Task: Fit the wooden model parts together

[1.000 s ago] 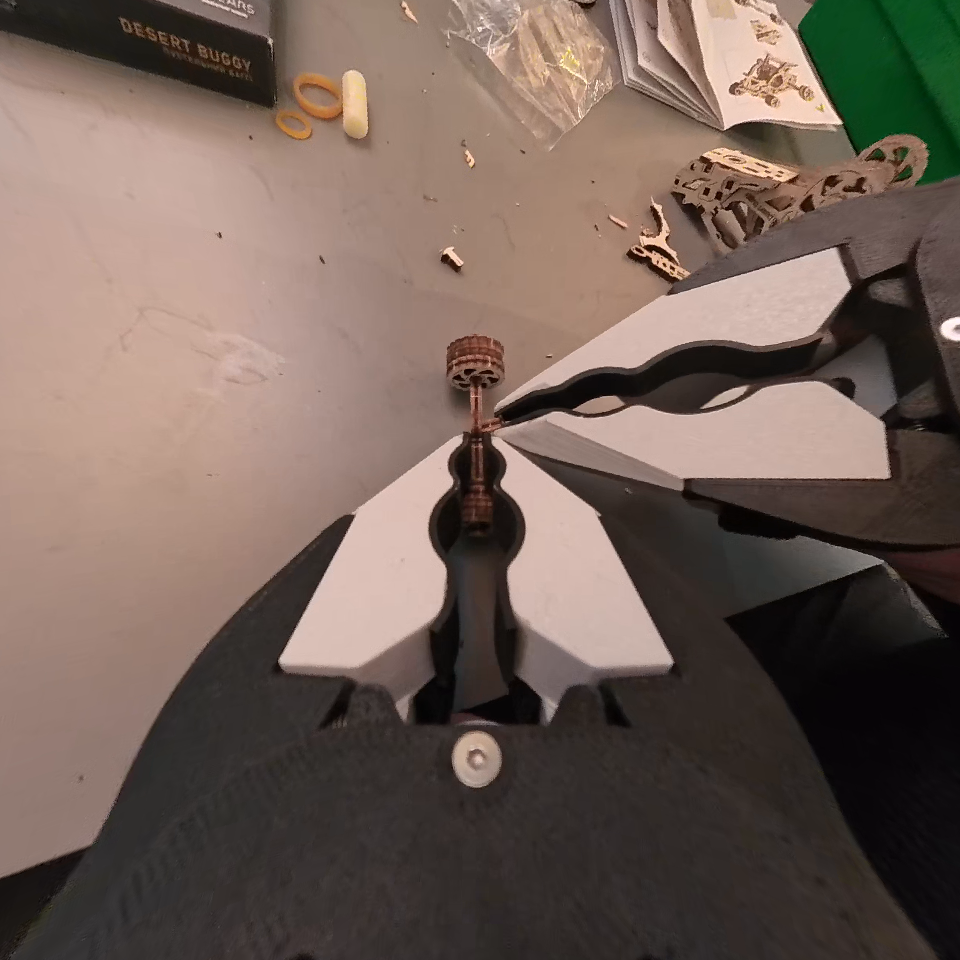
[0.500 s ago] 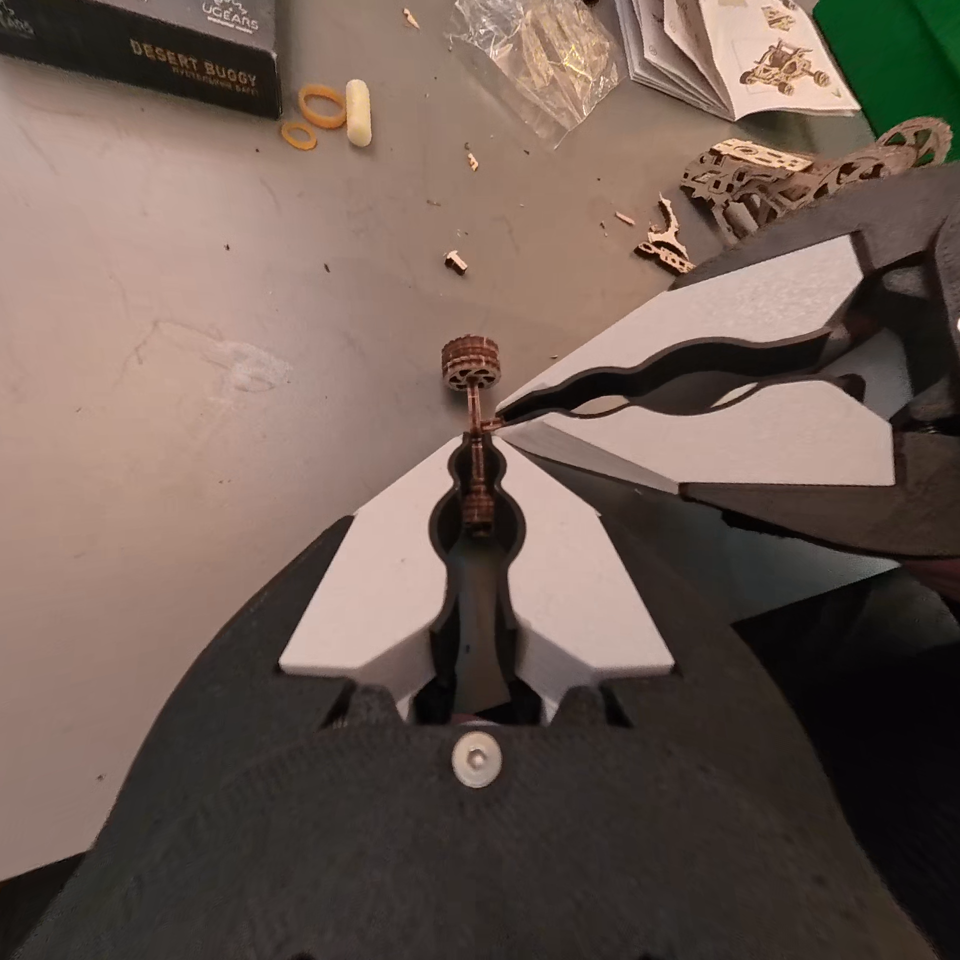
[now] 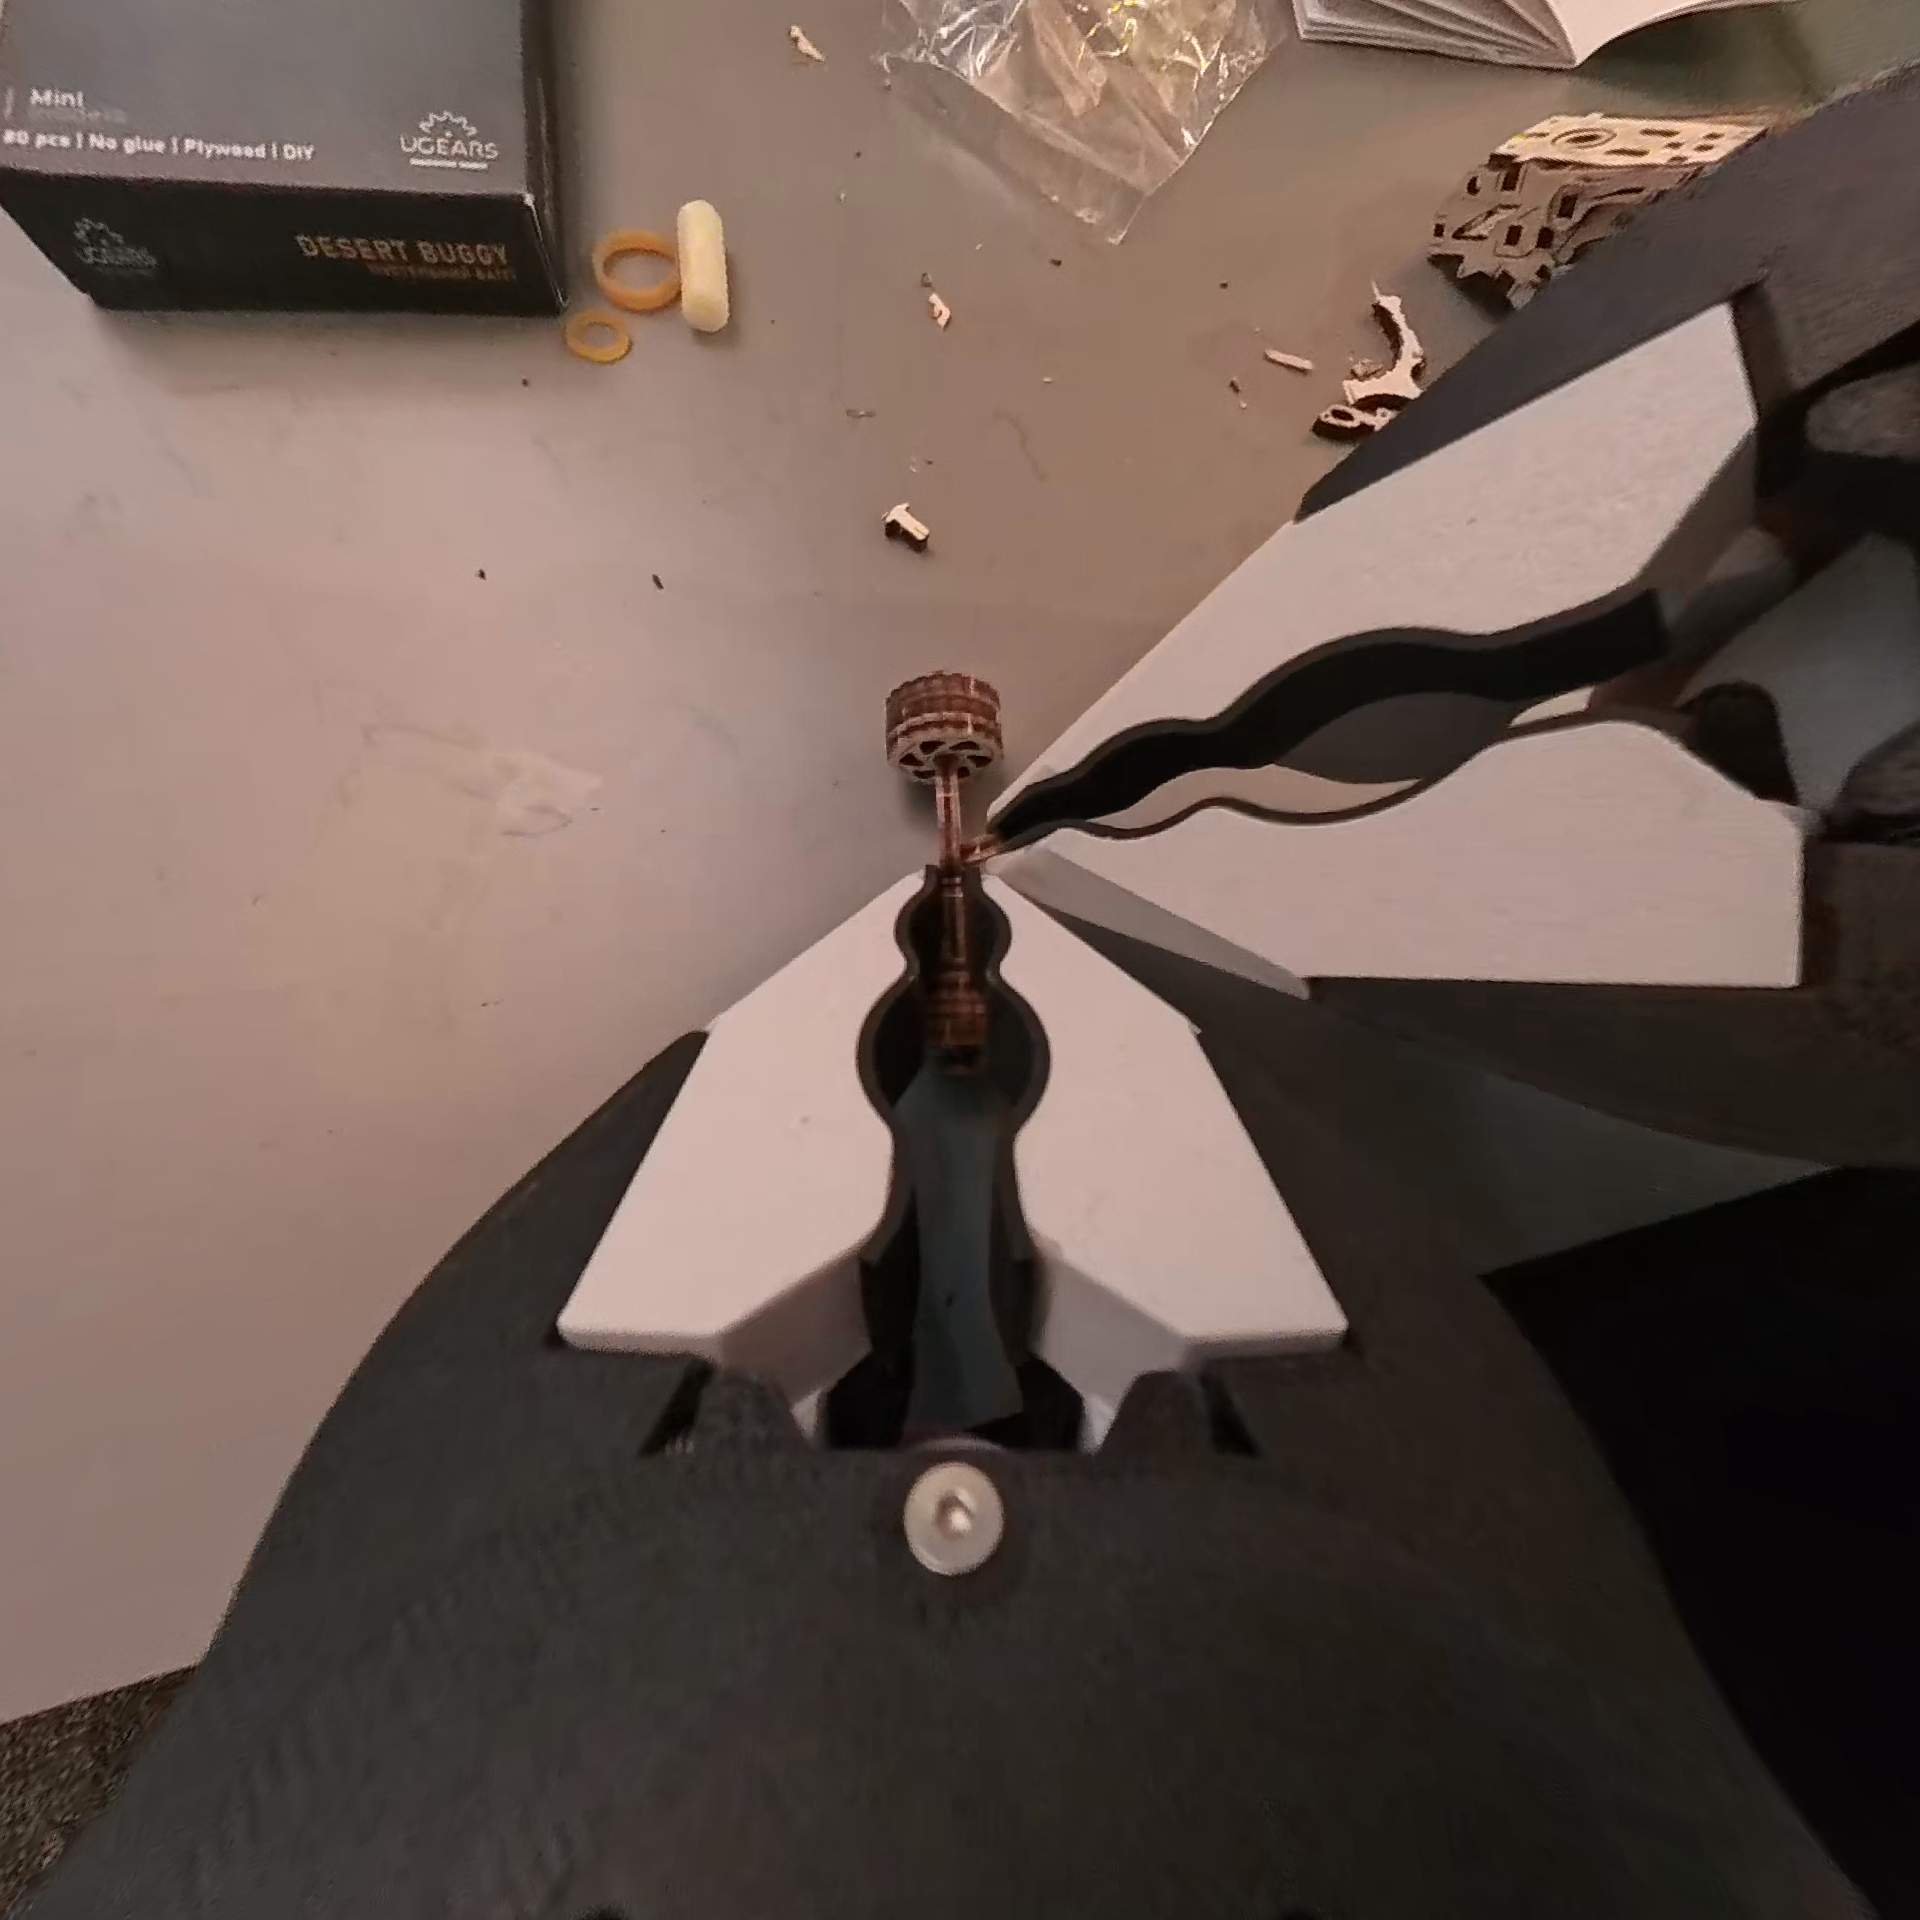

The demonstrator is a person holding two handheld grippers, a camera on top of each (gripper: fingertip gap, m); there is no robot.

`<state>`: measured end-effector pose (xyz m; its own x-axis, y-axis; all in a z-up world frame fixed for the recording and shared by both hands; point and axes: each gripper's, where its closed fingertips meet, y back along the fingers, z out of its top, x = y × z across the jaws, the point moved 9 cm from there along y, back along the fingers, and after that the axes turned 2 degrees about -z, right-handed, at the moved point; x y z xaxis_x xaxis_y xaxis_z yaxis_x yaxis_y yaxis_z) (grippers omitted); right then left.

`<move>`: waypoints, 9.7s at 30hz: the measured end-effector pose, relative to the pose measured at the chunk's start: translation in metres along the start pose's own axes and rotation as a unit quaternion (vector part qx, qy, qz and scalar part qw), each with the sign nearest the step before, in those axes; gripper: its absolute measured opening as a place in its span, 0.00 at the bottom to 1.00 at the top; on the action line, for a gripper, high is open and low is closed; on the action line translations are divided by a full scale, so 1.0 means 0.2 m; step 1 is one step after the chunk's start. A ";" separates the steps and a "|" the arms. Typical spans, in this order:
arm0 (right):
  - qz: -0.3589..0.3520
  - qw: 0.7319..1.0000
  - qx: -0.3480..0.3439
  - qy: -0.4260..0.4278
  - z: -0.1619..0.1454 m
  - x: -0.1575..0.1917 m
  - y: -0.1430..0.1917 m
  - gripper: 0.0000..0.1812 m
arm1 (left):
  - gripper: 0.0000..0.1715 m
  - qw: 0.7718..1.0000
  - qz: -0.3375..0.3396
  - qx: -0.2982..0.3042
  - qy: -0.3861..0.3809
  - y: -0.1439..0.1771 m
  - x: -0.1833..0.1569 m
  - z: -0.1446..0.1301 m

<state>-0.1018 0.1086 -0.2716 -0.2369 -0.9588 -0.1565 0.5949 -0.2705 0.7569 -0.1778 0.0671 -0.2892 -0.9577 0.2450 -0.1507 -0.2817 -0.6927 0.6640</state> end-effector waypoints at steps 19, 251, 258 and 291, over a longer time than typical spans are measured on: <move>0.013 0.999 -0.035 -0.004 0.00 -0.01 -0.02 0.00 | 0.01 0.993 -0.075 -0.030 0.089 0.01 0.08 -0.02; 0.326 0.894 0.067 0.301 0.15 -0.15 -0.16 0.06 | 0.12 0.952 -0.281 0.118 -0.034 0.06 0.27 0.02; 0.346 0.896 0.071 0.270 0.15 -0.16 -0.17 0.06 | 0.11 0.951 -0.284 0.115 -0.025 0.06 0.27 0.01; 0.347 0.907 0.095 0.221 0.16 -0.18 -0.18 0.03 | 0.11 0.959 -0.260 0.108 -0.010 0.06 0.26 0.01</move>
<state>-0.1383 0.1555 -0.2730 0.4987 -0.8453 0.1919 0.3303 0.3900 0.8596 -0.2316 0.0736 -0.2871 -0.6887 0.5346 -0.4897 -0.7005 -0.3168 0.6394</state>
